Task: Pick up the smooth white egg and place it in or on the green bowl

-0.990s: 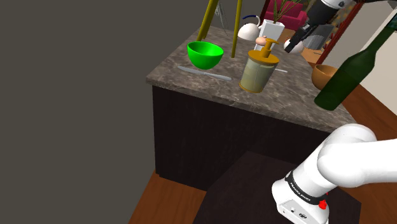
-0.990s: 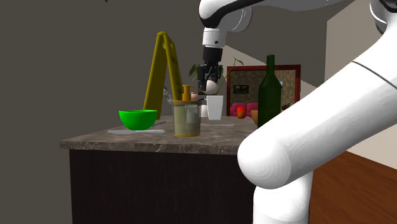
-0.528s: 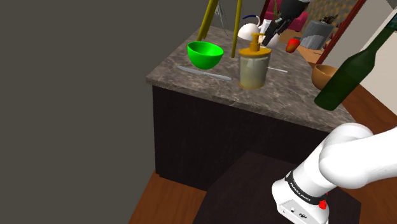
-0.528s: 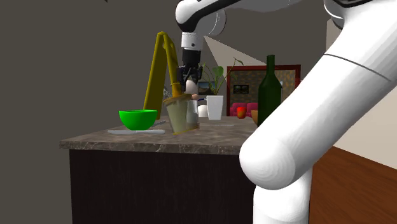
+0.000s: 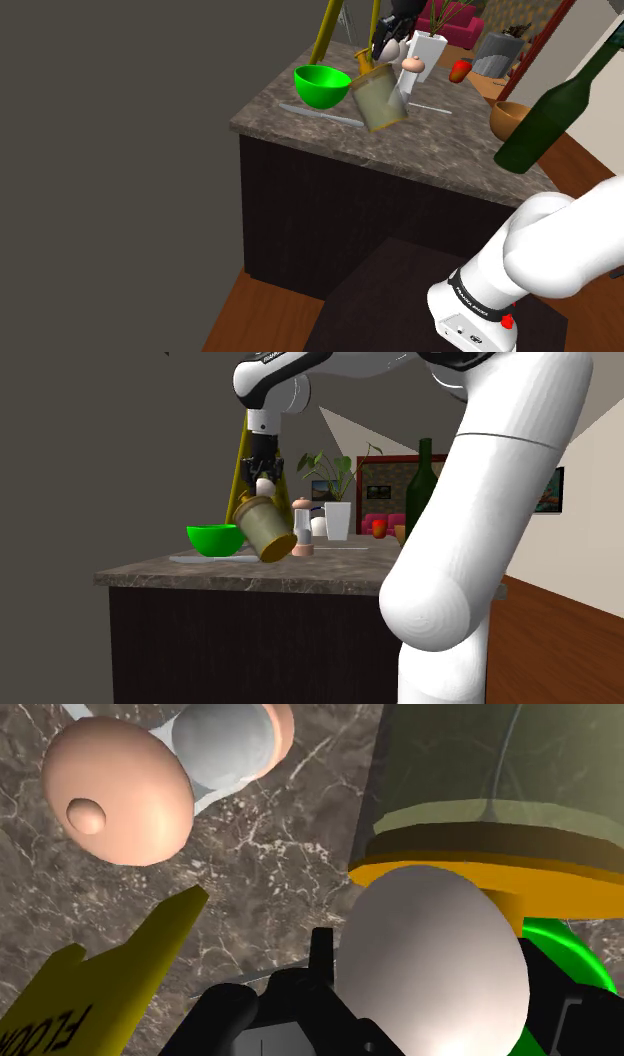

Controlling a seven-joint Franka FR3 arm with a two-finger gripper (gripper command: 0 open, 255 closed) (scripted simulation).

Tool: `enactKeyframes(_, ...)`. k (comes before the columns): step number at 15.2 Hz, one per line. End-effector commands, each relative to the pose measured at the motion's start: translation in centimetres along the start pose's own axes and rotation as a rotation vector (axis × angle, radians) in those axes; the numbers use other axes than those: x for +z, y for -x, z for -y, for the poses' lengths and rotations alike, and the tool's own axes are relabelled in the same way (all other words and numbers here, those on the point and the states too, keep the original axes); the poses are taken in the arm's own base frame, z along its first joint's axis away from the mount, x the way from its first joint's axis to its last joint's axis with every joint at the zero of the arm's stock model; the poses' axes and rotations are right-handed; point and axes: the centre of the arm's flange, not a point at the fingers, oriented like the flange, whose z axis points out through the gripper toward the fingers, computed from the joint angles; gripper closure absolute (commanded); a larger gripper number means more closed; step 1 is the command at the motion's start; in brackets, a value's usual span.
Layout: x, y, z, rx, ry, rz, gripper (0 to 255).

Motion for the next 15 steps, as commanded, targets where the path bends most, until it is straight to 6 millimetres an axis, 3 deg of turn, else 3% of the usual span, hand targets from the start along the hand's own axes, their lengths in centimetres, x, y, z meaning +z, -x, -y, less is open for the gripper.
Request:
enactKeyframes(1,0.6,-2.2,1.1,0.000,-0.001,0.003,255)
enactKeyframes(11,3.0,-14.2,6.1,0.000,-0.001,0.003,255)
enactKeyframes(15,5.0,-13.6,6.5,0.000,-0.001,0.003,255)
